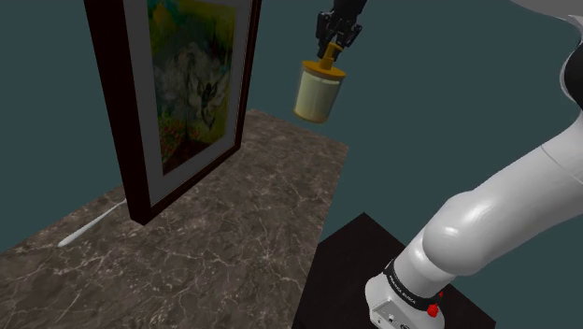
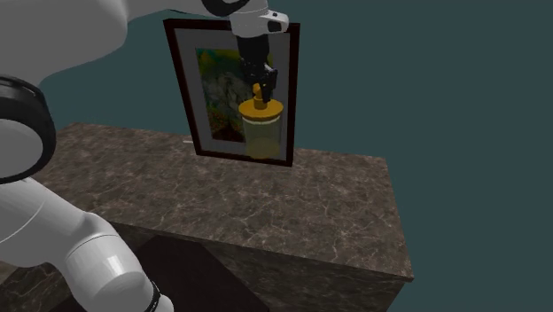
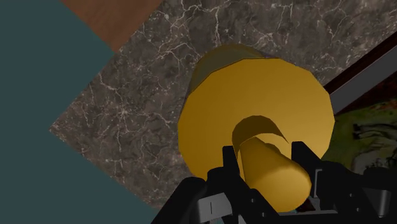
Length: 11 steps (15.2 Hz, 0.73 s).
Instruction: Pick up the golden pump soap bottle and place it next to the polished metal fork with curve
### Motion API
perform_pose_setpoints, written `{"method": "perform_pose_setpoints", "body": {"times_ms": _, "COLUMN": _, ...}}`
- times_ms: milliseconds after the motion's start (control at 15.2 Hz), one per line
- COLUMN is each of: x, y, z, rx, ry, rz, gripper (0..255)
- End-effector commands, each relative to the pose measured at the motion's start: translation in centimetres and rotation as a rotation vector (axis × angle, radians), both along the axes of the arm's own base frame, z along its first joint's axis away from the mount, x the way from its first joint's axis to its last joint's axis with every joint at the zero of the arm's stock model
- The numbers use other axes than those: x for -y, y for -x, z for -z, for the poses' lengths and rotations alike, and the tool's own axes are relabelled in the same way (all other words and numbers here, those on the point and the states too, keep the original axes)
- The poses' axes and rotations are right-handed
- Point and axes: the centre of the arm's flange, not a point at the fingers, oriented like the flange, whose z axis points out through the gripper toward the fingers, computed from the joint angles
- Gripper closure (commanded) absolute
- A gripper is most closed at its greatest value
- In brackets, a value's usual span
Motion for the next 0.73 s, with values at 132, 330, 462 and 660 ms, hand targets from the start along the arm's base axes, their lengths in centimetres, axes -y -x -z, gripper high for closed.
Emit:
{"method": "perform_pose_setpoints", "body": {"times_ms": 132, "x": -5.4, "y": 0.1, "z": 0.0, "rx": 0.001, "ry": 0.000, "rz": 0.002, "gripper": 255}}
{"method": "perform_pose_setpoints", "body": {"times_ms": 330, "x": -9.3, "y": 0.1, "z": 0.0, "rx": 0.001, "ry": 0.000, "rz": 0.002, "gripper": 255}}
{"method": "perform_pose_setpoints", "body": {"times_ms": 462, "x": -12.0, "y": 0.1, "z": 0.0, "rx": 0.001, "ry": 0.000, "rz": 0.002, "gripper": 255}}
{"method": "perform_pose_setpoints", "body": {"times_ms": 660, "x": -15.9, "y": 0.1, "z": 0.0, "rx": 0.001, "ry": 0.000, "rz": 0.002, "gripper": 255}}
